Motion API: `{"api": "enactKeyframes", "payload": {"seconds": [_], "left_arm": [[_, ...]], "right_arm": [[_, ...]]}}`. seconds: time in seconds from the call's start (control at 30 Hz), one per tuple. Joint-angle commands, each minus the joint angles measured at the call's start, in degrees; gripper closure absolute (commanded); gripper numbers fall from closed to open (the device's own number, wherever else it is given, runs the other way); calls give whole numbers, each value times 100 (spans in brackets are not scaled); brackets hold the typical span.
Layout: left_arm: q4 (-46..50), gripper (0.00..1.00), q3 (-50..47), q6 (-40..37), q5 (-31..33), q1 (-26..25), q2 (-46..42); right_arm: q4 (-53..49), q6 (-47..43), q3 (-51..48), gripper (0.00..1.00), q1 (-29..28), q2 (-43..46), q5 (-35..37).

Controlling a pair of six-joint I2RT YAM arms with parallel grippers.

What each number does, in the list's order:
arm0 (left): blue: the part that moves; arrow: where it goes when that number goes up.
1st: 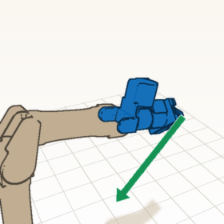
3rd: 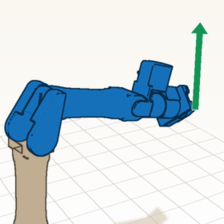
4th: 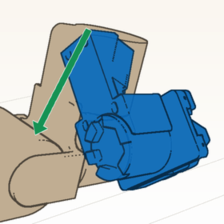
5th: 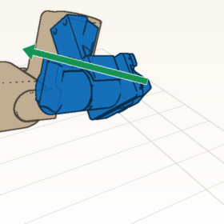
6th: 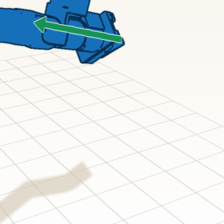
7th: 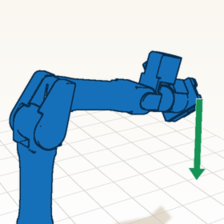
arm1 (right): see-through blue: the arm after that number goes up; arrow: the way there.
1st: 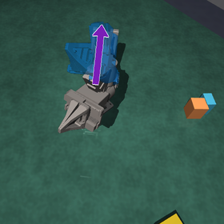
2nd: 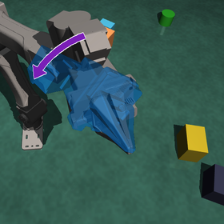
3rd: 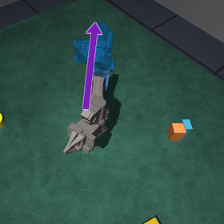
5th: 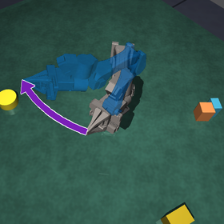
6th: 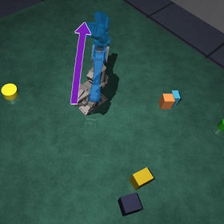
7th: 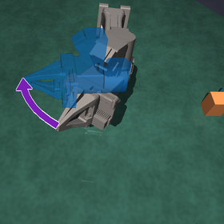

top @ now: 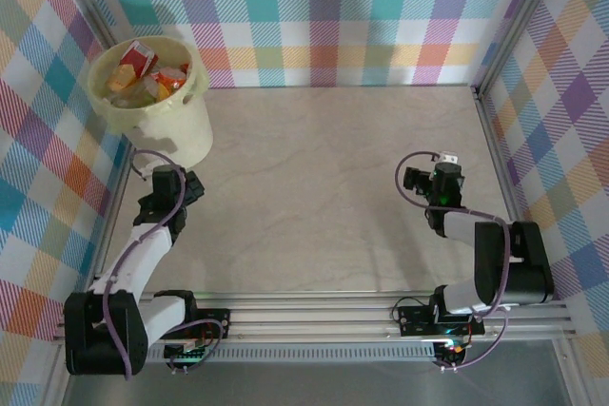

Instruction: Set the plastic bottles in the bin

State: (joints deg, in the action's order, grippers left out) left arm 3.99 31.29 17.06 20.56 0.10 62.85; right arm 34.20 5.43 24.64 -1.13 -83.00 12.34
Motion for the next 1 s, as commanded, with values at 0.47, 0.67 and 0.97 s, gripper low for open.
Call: {"api": "enactKeyframes", "payload": {"seconds": [0.47,0.67,0.97], "left_arm": [[-4361,0,-892,-1620,-1198,-222,1622],[-5411,0,-911,-1645,-1305,-292,2682],[-5256,0,-851,-1600,-445,-538,2686]], "right_arm": [[1428,-379,-180,0,33,-481,-906],[1440,-384,-170,0,27,-489,-913],[1371,-385,-127,0,33,-502,-956]]}}
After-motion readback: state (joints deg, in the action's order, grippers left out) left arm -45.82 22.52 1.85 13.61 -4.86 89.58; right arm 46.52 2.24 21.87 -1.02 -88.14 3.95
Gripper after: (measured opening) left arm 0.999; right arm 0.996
